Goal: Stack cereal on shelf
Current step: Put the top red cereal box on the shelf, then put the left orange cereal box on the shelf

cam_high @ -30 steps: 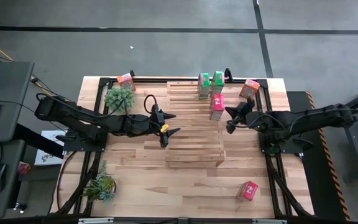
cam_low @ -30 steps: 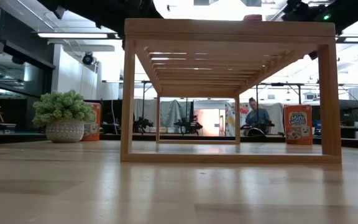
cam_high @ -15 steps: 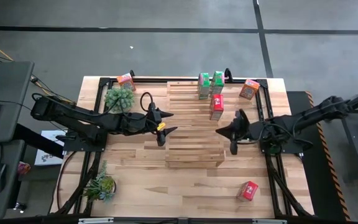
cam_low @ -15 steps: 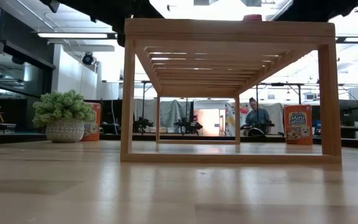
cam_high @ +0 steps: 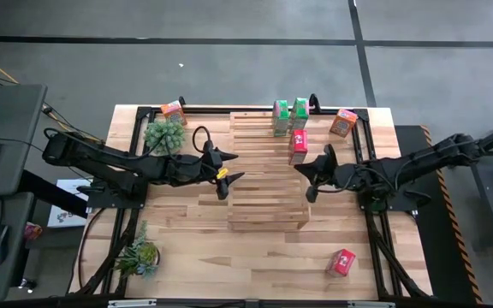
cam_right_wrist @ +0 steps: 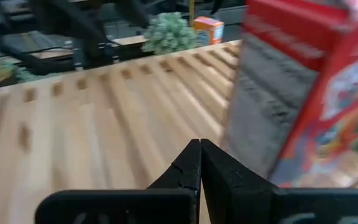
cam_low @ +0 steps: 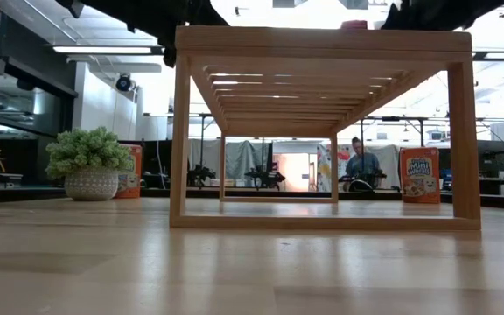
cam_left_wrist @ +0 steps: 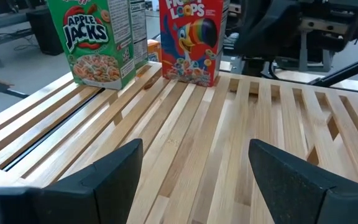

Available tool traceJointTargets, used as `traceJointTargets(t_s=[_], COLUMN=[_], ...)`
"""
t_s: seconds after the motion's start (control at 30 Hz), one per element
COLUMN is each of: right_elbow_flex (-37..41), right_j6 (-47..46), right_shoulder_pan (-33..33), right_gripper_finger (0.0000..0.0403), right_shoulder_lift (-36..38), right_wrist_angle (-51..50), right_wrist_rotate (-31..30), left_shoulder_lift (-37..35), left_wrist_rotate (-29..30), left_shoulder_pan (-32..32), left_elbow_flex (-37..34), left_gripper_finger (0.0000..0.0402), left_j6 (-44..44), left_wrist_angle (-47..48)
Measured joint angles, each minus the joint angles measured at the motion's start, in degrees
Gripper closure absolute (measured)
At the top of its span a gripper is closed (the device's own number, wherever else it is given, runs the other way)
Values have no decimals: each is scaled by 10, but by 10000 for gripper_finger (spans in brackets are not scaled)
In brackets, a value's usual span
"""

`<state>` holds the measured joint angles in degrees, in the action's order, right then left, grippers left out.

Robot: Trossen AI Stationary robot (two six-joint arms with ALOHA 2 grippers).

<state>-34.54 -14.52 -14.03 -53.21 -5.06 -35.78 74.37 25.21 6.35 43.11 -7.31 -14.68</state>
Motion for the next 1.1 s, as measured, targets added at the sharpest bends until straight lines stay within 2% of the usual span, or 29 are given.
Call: traceJointTargets(t_s=[0.17, 0.73, 0.83, 1.0, 1.1], right_elbow_flex=[0, 0, 0, -10, -19], right_j6=[9, 35, 35, 30, 30], right_shoulder_pan=[13, 71, 73, 41, -1], right_gripper_finger=[403, 403, 403, 403, 403], right_shoulder_lift=[-1, -1, -1, 25, 47], right_wrist_angle=[-12, -11, -9, -19, -17], right_wrist_rotate=[-32, -29, -4, 82, 88], left_shoulder_lift=[0, 0, 0, -6, -30], left_wrist_rotate=[0, 0, 0, 0, 0], left_shoulder_pan=[0, 0, 0, 2, 10], left_elbow_flex=[0, -1, -1, -1, -1], left_gripper_finger=[117, 117, 117, 117, 117], left_j6=[0, 0, 5, 9, 9], left_wrist_angle=[0, 0, 1, 26, 50])
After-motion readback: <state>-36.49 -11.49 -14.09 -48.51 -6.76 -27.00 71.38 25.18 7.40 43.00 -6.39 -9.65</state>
